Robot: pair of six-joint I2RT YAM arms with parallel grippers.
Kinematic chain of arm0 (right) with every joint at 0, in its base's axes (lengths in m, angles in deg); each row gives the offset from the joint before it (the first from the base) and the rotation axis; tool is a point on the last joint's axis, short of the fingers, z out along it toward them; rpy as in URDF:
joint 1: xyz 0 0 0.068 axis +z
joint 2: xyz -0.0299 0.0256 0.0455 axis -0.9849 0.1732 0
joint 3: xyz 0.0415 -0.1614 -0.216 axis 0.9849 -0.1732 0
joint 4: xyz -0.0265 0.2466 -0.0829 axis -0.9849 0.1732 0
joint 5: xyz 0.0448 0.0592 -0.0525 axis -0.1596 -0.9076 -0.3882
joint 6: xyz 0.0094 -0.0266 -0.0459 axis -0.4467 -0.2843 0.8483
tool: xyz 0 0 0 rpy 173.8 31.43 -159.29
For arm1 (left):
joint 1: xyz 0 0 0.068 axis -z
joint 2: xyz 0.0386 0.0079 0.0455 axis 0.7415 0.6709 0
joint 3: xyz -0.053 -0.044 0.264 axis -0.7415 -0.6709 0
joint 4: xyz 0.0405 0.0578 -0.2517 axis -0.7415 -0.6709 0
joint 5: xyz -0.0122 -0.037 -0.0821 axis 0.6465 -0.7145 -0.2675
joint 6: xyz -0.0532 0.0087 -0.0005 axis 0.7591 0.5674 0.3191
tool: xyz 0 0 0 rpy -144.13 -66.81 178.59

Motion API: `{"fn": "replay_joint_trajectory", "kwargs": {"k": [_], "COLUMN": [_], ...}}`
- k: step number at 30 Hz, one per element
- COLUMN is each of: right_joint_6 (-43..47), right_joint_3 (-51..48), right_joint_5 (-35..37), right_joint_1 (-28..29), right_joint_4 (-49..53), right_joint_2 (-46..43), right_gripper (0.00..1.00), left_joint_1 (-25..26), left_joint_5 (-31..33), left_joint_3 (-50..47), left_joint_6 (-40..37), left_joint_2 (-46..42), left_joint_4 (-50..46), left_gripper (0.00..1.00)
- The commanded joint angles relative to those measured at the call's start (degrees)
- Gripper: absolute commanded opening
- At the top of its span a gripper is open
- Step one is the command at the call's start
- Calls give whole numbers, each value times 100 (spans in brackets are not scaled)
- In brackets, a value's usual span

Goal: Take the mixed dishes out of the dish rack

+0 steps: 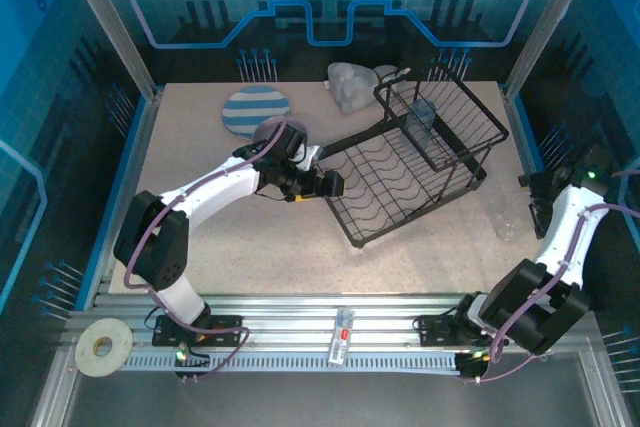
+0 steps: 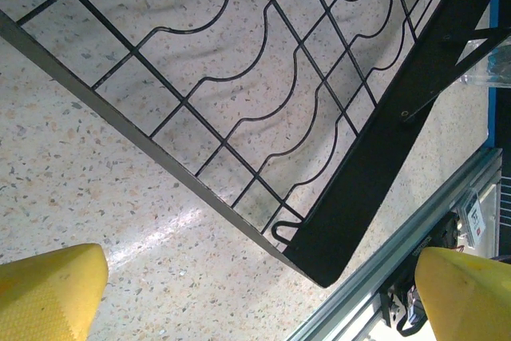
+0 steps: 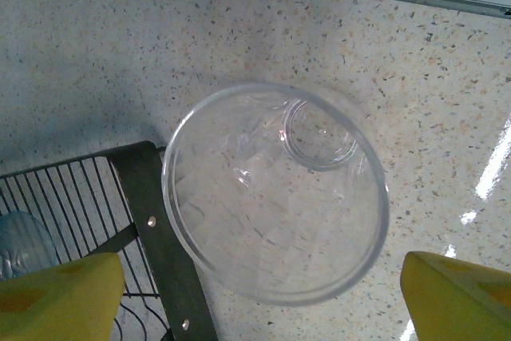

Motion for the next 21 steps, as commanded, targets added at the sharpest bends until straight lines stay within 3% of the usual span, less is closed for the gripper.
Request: {"fn": "replay_joint_trajectory", "kwargs": {"k": [1,14,21], "right_joint_6": [172,288,203], "right_joint_3": [-71,-61,273], "right_joint_5": [-53,45,206], "right_joint_1": [-83,-73,199], "right_joint_4": [-111,72,136], "right_joint_2": [-305,-1170,-1680], "right_gripper": [91,90,86], "left_joint_1": [36,27,-28], "left_joint_5": [-163,-416,-621], "left_joint_3": [-8,-441,-437], "left_joint_6": [-69,218,129], "left_joint_2": [-203,-785,-990], "left_joint_4": [125,744,411], "left_gripper": [99,99,99]}}
